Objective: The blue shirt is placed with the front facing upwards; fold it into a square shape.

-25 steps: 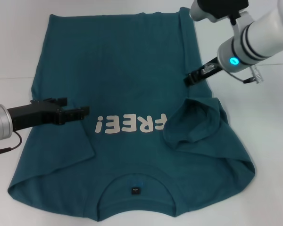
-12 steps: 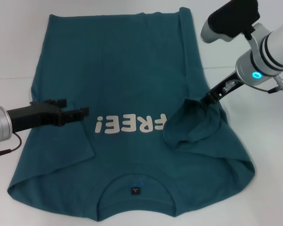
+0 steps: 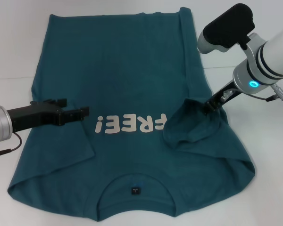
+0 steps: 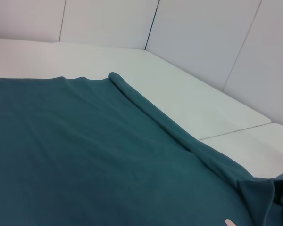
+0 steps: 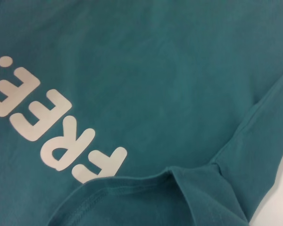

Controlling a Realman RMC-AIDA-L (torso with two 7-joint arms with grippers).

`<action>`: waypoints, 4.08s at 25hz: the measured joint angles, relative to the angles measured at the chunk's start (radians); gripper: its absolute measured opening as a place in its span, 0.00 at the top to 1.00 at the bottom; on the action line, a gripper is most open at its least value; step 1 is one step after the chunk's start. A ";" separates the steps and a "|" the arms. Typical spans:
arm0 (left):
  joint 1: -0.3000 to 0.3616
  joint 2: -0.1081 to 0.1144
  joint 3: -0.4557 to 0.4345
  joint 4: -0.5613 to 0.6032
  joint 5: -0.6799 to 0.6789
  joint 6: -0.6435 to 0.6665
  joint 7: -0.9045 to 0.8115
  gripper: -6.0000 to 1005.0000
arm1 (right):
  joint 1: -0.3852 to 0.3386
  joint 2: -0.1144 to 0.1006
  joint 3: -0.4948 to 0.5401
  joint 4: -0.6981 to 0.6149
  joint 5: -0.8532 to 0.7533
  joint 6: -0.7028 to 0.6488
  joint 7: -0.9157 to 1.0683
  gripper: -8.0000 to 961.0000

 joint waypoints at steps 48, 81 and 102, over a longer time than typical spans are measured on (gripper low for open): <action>0.009 -0.003 0.000 0.000 -0.003 0.000 0.013 0.12 | 0.030 -0.002 -0.083 -0.060 -0.039 -0.017 0.142 0.77; 0.008 -0.004 -0.002 0.011 0.001 -0.021 0.012 0.12 | 0.088 -0.015 -0.250 0.179 -0.042 0.199 0.225 0.83; 0.009 -0.004 0.000 0.011 -0.007 -0.025 0.027 0.12 | 0.159 -0.049 -0.200 0.249 -0.042 0.278 0.332 0.99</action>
